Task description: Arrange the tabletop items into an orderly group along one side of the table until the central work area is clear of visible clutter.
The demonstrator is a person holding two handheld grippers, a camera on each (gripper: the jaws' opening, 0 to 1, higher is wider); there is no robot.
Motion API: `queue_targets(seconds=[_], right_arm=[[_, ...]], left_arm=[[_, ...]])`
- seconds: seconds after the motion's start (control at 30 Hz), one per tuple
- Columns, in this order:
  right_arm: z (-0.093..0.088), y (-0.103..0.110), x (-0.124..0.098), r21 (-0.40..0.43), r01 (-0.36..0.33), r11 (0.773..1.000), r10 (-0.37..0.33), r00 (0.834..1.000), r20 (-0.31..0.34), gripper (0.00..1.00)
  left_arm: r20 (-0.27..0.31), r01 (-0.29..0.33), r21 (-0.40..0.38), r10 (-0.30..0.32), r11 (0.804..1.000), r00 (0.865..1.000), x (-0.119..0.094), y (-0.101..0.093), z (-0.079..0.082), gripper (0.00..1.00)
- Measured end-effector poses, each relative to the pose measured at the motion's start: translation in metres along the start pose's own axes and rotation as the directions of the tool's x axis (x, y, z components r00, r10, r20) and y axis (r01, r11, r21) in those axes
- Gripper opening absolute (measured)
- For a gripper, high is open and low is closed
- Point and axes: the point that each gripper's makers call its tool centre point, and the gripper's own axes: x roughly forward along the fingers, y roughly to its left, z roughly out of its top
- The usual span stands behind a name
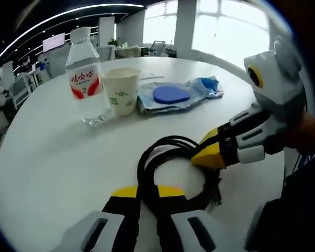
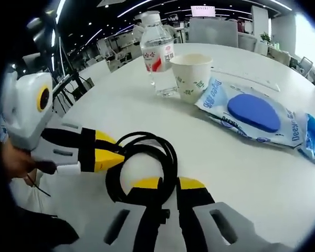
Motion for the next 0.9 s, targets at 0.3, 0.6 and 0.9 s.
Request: queue_targets(seconds=[0.3, 0.6, 0.9], right_arm=[[-0.003, 0.002, -0.005, 0.061, -0.025, 0.998, 0.025, 1.0, -0.003, 0.02], [0.003, 0.003, -0.02, 0.056, -0.029, 0.998, 0.027, 0.999, 0.033, 0.01], [0.017, -0.005, -0.049, 0.067, -0.02, 0.998, 0.013, 0.995, 0.103, 0.01]], left_arm=[[0.0, -0.02, 0.006, 0.02, 1.0, 1.0, -0.01, -0.002, 0.004, 0.03], [0.034, -0.035, 0.014, 0.034, 0.999, 0.999, -0.019, -0.004, 0.017, 0.02], [0.09, -0.049, 0.019, 0.047, 0.999, 0.995, -0.034, -0.018, 0.038, 0.01]])
